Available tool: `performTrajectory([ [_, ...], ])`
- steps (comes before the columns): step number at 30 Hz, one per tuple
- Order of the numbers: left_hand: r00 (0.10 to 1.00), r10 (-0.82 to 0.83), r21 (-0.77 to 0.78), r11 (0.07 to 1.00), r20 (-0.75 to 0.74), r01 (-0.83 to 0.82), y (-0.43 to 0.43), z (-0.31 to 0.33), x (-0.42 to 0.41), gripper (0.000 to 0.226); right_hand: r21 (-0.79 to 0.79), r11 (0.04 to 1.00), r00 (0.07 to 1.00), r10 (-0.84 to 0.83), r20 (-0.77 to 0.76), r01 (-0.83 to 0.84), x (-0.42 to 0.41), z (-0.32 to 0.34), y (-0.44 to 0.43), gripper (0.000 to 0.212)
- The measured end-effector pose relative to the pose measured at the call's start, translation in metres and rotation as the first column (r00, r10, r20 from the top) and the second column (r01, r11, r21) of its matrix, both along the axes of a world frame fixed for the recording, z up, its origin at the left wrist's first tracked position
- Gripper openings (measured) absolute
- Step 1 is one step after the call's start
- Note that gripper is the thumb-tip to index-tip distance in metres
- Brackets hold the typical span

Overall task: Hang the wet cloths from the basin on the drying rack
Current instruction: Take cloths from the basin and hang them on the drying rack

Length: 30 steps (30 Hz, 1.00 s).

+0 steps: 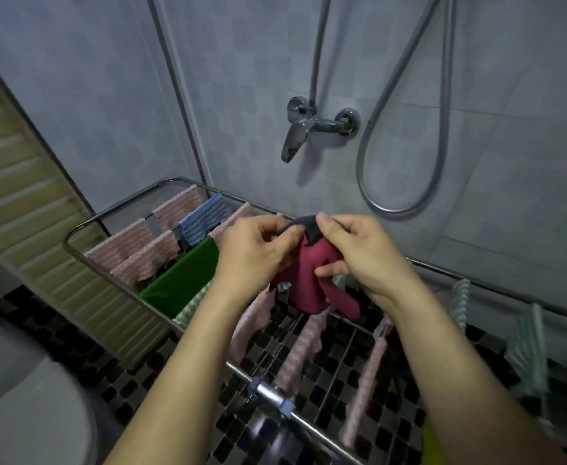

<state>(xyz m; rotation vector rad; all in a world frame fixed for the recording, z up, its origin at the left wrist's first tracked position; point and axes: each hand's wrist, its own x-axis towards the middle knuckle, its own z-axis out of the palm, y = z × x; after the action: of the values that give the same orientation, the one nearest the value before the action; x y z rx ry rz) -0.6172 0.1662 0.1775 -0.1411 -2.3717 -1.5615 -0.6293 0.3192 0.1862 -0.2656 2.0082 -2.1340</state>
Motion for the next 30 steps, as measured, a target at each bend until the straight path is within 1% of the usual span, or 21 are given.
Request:
performTrajectory([
  [1,0.999,0.004,-0.030,1.000,-0.050,-0.005,0.002,-0.002,0.006,0.037,-0.036,0.999,1.000,-0.008,0.027,0.009,0.007,0.001,0.004,0.030],
  [3,0.995,-0.049,0.013,0.999,-0.084,0.050,0.007,-0.005,0.022,0.049,-0.132,0.991,0.997,0.010,0.077,0.000,0.021,0.000,0.010,0.033],
  [5,0.983,-0.184,0.112,0.976,-0.015,0.185,0.010,-0.010,0.044,0.044,-0.252,0.968,0.992,0.012,0.125,0.020,0.043,0.000,0.017,0.033],
  [7,0.909,-0.390,0.263,0.901,0.146,0.345,0.008,-0.017,0.061,0.026,-0.348,0.935,0.980,-0.004,0.197,0.074,0.055,-0.002,0.024,0.031],
  [8,0.833,-0.510,0.356,0.835,0.215,0.420,0.004,-0.021,0.061,0.018,-0.388,0.917,0.972,0.005,0.236,0.089,0.055,-0.002,0.023,0.030],
  [9,0.766,-0.588,0.425,0.782,0.259,0.456,0.011,-0.026,0.086,0.026,-0.403,0.908,0.961,-0.001,0.276,0.117,0.080,-0.005,0.035,0.031],
  [10,0.732,-0.620,0.480,0.752,0.283,0.451,0.009,-0.029,0.089,0.034,-0.431,0.897,0.959,0.037,0.282,0.092,0.083,-0.007,0.037,0.033],
  [11,0.725,-0.627,0.509,0.740,0.285,0.439,0.016,-0.033,0.100,0.033,-0.427,0.903,0.962,0.073,0.262,0.048,0.095,-0.009,0.050,0.035],
  [12,0.736,-0.612,0.547,0.737,0.289,0.397,0.025,-0.032,0.110,0.025,-0.357,0.934,0.971,0.105,0.213,-0.023,0.107,-0.010,0.061,0.034],
  [13,0.762,-0.580,0.558,0.749,0.289,0.358,0.026,-0.032,0.111,0.017,-0.201,0.973,0.978,0.146,0.150,-0.114,0.112,-0.009,0.066,0.029],
  [14,0.760,-0.578,0.574,0.744,0.298,0.341,0.035,-0.031,0.119,0.012,0.043,0.986,0.983,0.158,0.093,-0.163,0.127,-0.005,0.080,0.028],
  [15,0.747,-0.594,0.590,0.731,0.300,0.344,0.040,-0.028,0.122,0.010,0.303,0.939,0.987,0.152,0.054,-0.161,0.134,-0.003,0.092,0.037],
  [16,0.708,-0.640,0.619,0.694,0.297,0.368,0.043,-0.025,0.124,0.011,0.487,0.864,0.991,0.129,0.031,-0.128,0.139,-0.002,0.100,0.043],
  [17,0.644,-0.697,0.615,0.667,0.316,0.421,0.056,-0.020,0.127,0.017,0.582,0.810,0.997,0.082,0.007,-0.070,0.148,0.002,0.116,0.043],
  [18,0.592,-0.720,0.566,0.675,0.362,0.473,0.061,-0.013,0.130,0.024,0.598,0.800,0.998,0.056,-0.010,-0.039,0.151,0.002,0.123,0.036],
  [20,0.539,-0.690,0.346,0.716,0.482,0.606,0.086,-0.005,0.132,0.025,0.562,0.827,0.999,0.002,-0.035,0.018,0.160,0.003,0.148,0.017],
  [22,0.555,-0.655,0.219,0.725,0.512,0.653,0.105,-0.002,0.129,0.010,0.487,0.871,0.997,-0.052,-0.050,0.069,0.162,0.001,0.168,0.013],
  [24,0.565,-0.705,0.284,0.699,0.429,0.656,0.136,-0.009,0.122,0.009,0.327,0.928,0.984,-0.179,-0.026,0.177,0.164,-0.002,0.203,0.016],
  [25,0.591,-0.718,0.374,0.696,0.367,0.614,0.138,-0.013,0.119,0.010,0.233,0.948,0.975,-0.223,0.005,0.216,0.165,-0.004,0.208,0.019],
  [27,0.612,-0.752,0.532,0.632,0.246,0.563,0.155,-0.020,0.114,0.011,0.083,0.970,0.969,-0.234,0.081,0.227,0.169,-0.003,0.227,0.024],
  [30,0.600,-0.775,0.640,0.565,0.196,0.520,0.208,-0.030,0.110,0.017,0.069,0.963,0.958,-0.268,0.102,0.262,0.171,-0.003,0.273,0.028],
])
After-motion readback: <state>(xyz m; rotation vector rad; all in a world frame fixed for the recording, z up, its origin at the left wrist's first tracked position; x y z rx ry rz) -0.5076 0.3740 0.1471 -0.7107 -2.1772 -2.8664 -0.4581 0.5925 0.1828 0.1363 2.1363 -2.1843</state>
